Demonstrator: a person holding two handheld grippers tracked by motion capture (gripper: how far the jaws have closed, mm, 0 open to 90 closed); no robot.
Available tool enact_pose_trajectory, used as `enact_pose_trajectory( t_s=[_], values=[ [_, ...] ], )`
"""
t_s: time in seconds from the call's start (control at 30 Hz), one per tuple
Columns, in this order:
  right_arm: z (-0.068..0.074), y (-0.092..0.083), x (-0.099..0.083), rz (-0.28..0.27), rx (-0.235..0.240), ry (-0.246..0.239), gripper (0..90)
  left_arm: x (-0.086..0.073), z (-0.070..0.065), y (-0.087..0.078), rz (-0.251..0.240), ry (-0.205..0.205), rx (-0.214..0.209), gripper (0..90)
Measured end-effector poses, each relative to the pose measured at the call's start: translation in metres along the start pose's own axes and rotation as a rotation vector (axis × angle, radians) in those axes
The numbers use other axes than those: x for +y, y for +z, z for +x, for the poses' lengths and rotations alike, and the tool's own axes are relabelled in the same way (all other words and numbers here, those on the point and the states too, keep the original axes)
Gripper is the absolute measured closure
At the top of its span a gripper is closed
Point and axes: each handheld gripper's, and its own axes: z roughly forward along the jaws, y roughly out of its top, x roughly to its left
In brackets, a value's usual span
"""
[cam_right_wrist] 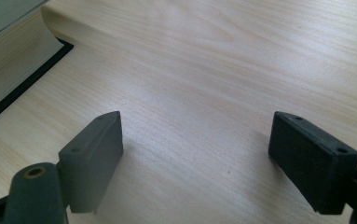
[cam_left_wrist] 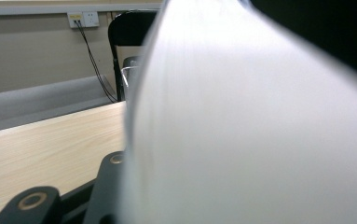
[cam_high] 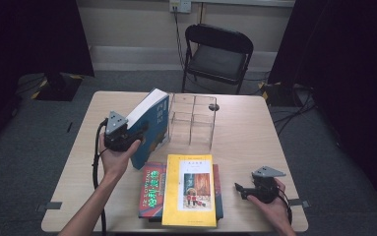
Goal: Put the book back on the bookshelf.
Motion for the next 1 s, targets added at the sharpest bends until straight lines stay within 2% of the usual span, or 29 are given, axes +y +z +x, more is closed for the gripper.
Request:
enact_pose_trajectory(
  t_s=[0.07, 0.3, 0.43, 0.5, 0.63, 0.77, 0.87, 0.93, 1.0],
  values=[
    [0.0, 0.0, 0.0, 0.0, 0.0, 0.0, 17.6, 0.008, 0.001, -0.002, 0.041, 0.014, -0.004, 56.7],
    [0.0, 0.0, 0.0, 0.0, 0.002, -0.001, 17.6, 0.02, 0.005, -0.01, 0.072, 0.001, -0.026, 54.9],
    [0.0, 0.0, 0.0, 0.0, 0.001, 0.0, 17.6, 0.033, 0.006, -0.015, 0.113, 0.003, -0.032, 54.9],
    [0.0, 0.0, 0.0, 0.0, 0.0, 0.0, 17.6, 0.04, 0.007, -0.017, 0.138, 0.018, -0.041, 54.9],
    [0.0, 0.0, 0.0, 0.0, 0.0, 0.001, 17.6, 0.055, 0.011, -0.013, 0.24, -0.019, -0.078, 53.0],
    [0.001, 0.0, 0.0, 0.0, 0.001, 0.001, 17.6, 0.074, 0.013, -0.005, 0.378, -0.021, -0.101, 52.5],
    [0.001, 0.0, 0.0, -0.001, 0.002, 0.0, 17.6, 0.087, 0.012, 0.002, 0.469, 0.008, -0.092, 54.0],
    [0.001, 0.0, 0.0, -0.001, 0.002, 0.0, 17.6, 0.094, 0.011, 0.008, 0.512, -0.004, -0.08, 54.5],
    [0.001, 0.0, 0.0, -0.001, 0.002, 0.0, 17.6, 0.101, 0.009, 0.016, 0.579, 0.009, -0.075, 55.0]
  ],
)
